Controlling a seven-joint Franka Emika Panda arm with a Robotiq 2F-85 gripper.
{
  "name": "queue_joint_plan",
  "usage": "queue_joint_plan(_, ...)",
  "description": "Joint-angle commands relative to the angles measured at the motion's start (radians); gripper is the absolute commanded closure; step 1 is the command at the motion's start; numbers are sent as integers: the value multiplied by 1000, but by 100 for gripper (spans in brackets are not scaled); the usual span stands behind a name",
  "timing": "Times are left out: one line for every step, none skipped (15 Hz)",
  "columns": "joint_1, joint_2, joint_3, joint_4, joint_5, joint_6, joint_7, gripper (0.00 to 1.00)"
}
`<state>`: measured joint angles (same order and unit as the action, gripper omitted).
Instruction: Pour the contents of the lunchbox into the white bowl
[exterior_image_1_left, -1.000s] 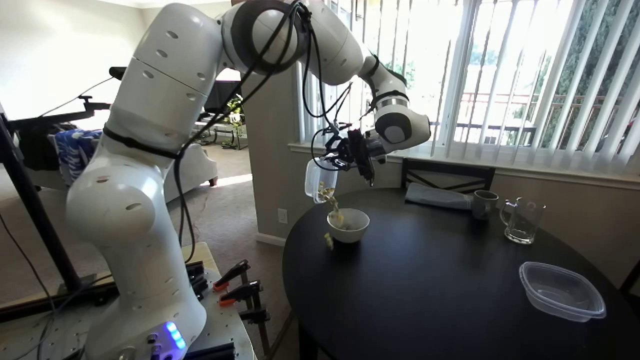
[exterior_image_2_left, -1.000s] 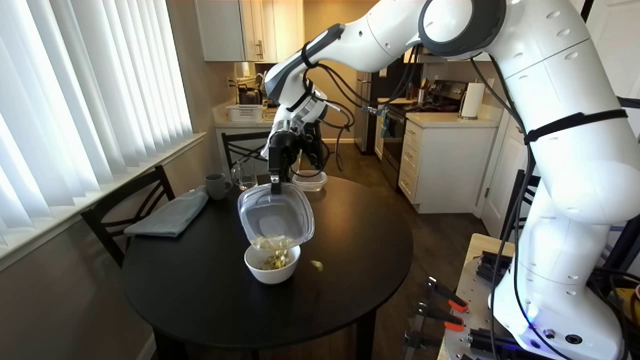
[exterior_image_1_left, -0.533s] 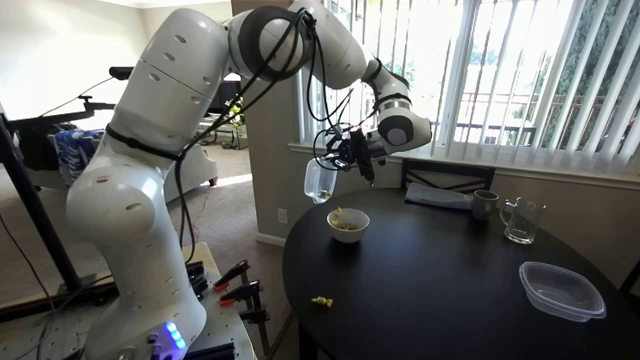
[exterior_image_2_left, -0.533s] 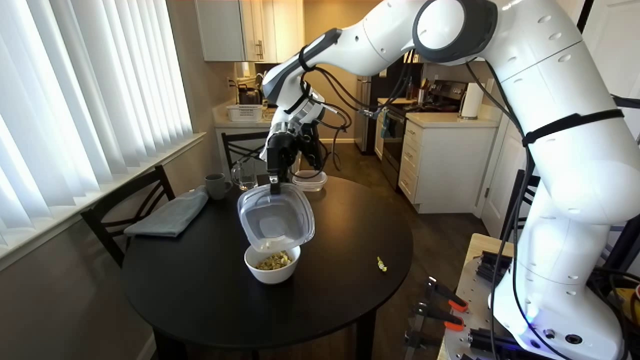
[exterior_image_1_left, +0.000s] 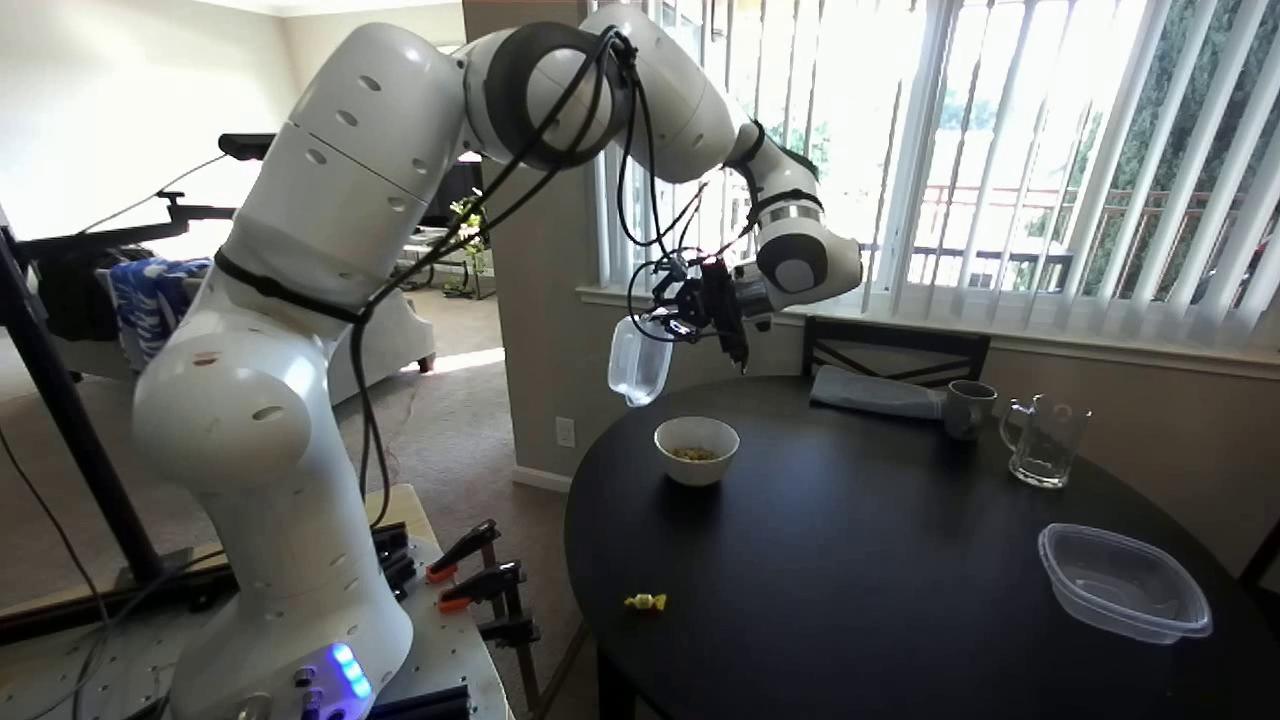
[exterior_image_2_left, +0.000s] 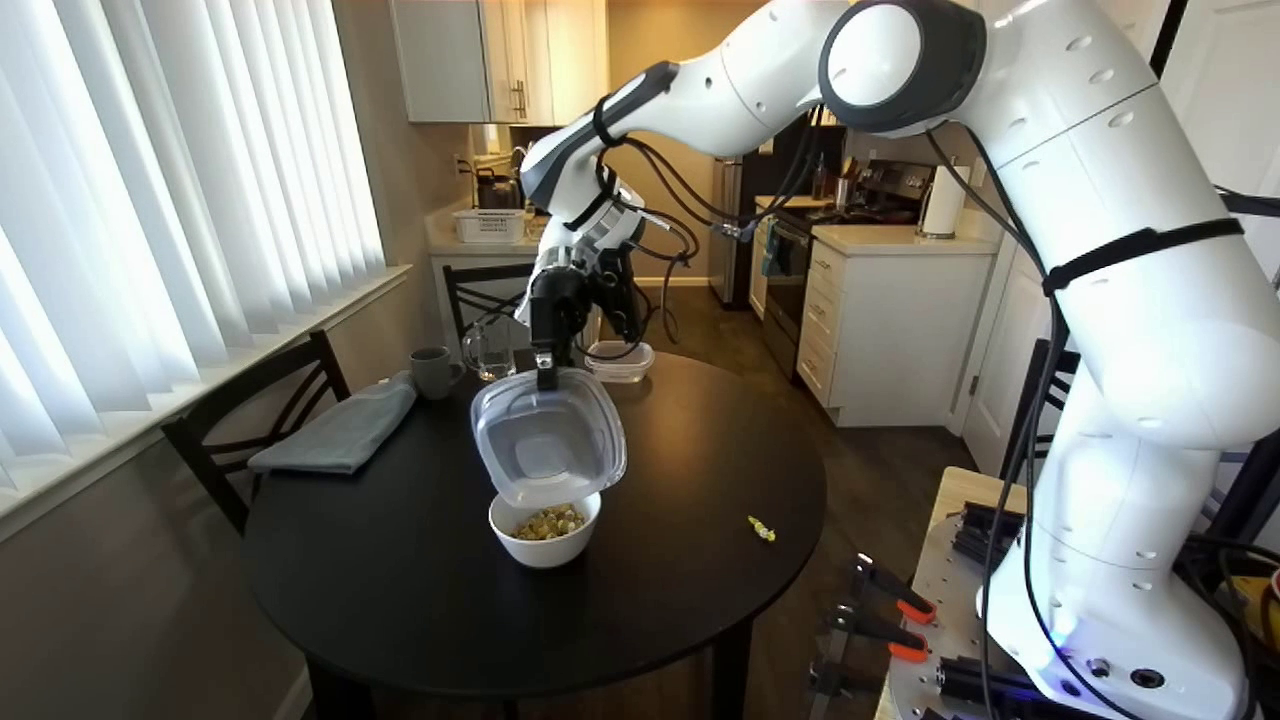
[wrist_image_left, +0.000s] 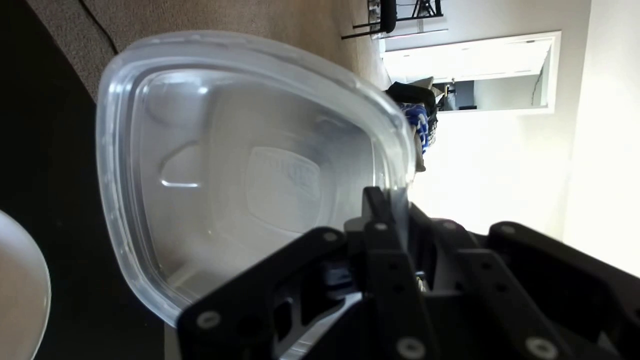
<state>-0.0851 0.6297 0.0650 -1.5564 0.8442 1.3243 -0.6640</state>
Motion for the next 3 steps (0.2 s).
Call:
queue_joint_plan(-2, 9, 4, 23, -5, -27, 22, 94)
queue_joint_plan(-2, 8, 3, 23, -5, -25, 23, 94)
queue_joint_plan(-3, 7, 3, 21, -5, -23, 19, 94)
